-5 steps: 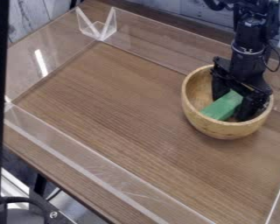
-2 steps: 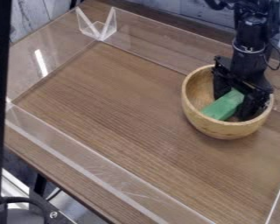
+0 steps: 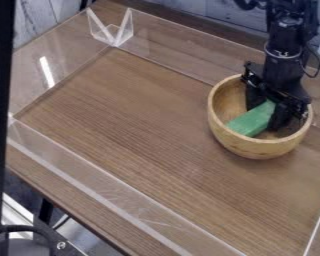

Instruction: Remove the green block from inside the brown bowl and put it on the table

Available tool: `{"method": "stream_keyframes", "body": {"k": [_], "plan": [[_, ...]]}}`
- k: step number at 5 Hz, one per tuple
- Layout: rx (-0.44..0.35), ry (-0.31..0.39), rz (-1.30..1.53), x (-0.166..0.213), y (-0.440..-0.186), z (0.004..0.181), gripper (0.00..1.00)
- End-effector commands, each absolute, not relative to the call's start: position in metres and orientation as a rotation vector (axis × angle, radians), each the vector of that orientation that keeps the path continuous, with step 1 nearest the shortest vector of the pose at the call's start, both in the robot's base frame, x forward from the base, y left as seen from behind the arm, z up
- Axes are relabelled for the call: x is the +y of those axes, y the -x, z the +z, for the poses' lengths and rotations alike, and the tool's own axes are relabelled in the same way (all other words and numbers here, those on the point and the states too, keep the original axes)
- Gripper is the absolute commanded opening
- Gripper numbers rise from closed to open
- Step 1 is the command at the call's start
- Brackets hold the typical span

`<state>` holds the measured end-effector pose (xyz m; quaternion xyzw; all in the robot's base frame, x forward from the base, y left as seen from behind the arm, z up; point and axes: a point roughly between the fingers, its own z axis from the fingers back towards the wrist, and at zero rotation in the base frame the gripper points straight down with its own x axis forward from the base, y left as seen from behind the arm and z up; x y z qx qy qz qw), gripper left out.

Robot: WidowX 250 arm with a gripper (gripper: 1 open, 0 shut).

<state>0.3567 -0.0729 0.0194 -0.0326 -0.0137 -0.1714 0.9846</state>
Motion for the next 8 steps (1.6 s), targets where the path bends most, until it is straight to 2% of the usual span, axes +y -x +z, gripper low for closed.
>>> {"method": "stream_keyframes", "body": {"k": [1,5,8], "plan": [[-0.03,0.069,-0.348,-0.071,-0.358,0.01,0.0],[-0.064,0.069,-0.338,-0.068,-0.353,0.028,0.0],[-0.11,0.063,-0.321,-0.062,-0.347,0.055,0.0]]}}
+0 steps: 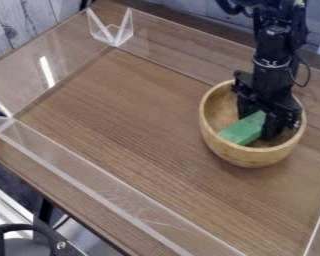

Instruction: Remove the green block from inside the brown bowl and put it on the table

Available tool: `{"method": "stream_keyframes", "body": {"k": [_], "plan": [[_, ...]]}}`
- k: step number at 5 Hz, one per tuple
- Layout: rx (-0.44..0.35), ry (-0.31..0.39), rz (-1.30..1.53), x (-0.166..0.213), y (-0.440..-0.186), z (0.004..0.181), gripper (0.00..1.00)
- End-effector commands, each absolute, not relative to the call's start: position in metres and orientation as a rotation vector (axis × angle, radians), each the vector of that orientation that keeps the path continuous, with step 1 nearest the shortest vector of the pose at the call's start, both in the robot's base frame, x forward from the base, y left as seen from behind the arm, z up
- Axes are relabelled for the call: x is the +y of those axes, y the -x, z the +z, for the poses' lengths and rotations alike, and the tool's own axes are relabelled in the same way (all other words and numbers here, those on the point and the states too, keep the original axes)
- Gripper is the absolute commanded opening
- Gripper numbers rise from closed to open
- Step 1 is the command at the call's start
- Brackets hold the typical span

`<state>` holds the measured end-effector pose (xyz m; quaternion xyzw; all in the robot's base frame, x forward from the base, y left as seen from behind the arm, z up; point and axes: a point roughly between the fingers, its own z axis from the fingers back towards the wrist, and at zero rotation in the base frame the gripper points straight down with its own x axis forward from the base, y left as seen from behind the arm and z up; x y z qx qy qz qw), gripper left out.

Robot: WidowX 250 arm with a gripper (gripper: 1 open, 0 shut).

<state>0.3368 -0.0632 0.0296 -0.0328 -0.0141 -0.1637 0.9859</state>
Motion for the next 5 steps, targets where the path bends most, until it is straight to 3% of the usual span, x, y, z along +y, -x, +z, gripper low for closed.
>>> {"method": "stream_keyframes", "body": {"k": [1,5], "plan": [[-0.115,0.062,-0.315,-0.059,-0.345,0.058,0.0],[-0.127,0.064,-0.309,-0.055,-0.343,0.069,0.0]]}}
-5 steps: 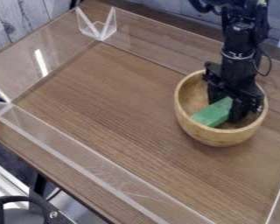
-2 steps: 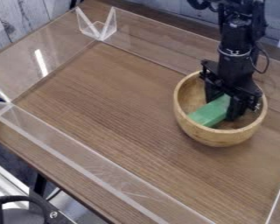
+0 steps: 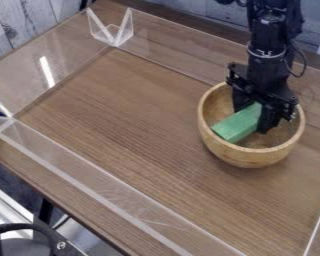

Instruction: Remove the green block from inside the brown bowl and put it on the table

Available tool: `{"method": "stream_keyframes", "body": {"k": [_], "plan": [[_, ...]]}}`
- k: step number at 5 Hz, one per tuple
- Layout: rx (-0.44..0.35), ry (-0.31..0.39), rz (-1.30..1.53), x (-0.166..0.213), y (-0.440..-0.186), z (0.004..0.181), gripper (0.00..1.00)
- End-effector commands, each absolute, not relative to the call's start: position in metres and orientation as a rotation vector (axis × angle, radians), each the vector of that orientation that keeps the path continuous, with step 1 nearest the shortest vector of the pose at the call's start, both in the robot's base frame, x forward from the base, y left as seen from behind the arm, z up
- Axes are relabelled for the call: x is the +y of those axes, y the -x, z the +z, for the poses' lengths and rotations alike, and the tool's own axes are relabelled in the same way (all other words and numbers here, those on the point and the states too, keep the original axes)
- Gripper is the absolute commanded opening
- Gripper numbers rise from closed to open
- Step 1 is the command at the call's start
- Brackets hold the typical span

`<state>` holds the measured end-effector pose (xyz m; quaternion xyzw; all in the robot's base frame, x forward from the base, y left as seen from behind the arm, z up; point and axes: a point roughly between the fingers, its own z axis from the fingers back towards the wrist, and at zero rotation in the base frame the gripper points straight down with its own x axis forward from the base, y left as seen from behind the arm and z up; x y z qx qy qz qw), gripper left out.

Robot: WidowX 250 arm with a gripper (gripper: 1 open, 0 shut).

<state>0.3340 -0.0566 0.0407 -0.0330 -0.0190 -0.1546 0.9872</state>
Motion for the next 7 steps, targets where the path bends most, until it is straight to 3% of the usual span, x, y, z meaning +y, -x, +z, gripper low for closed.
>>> {"method": "stream_keyframes", "body": {"k": [1,7], "plan": [[-0.132,0.066,-0.309,-0.054,-0.342,0.073,0.0],[-0.152,0.069,-0.3,-0.045,-0.335,0.09,0.0]]}}
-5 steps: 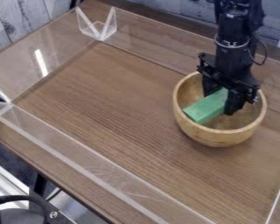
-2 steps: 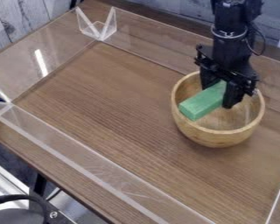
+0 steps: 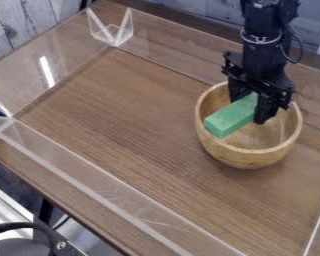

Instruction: Remove the green block from inside the brown bowl and put it on the table

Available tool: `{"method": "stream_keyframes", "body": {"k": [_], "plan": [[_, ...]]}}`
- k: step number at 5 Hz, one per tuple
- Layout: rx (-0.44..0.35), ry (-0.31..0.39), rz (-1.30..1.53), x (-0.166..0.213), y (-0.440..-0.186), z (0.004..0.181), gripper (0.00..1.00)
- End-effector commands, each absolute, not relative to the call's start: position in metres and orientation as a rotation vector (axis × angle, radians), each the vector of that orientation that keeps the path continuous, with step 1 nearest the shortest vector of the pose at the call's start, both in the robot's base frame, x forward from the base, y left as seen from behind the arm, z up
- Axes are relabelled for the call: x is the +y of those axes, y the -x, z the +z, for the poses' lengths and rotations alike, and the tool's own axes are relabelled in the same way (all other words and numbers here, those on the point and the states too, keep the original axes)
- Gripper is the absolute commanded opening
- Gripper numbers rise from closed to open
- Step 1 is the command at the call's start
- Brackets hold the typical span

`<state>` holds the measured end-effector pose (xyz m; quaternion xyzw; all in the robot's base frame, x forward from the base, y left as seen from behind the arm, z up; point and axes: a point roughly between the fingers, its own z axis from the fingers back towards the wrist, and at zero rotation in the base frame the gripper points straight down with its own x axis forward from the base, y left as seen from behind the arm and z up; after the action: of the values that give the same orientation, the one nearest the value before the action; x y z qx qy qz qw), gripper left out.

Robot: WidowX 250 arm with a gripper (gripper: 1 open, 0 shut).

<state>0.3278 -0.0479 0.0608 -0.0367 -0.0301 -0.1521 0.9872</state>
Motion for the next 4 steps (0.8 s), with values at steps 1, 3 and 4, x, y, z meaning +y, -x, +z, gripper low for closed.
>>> {"method": "stream_keyframes", "body": {"k": [1,3,4], "plan": [[-0.154,0.07,-0.295,-0.042,-0.334,0.093,0.0],[-0.15,0.058,-0.257,-0.02,-0.327,0.097,0.0],[-0.14,0.043,-0.226,0.003,-0.321,0.097,0.0]]}}
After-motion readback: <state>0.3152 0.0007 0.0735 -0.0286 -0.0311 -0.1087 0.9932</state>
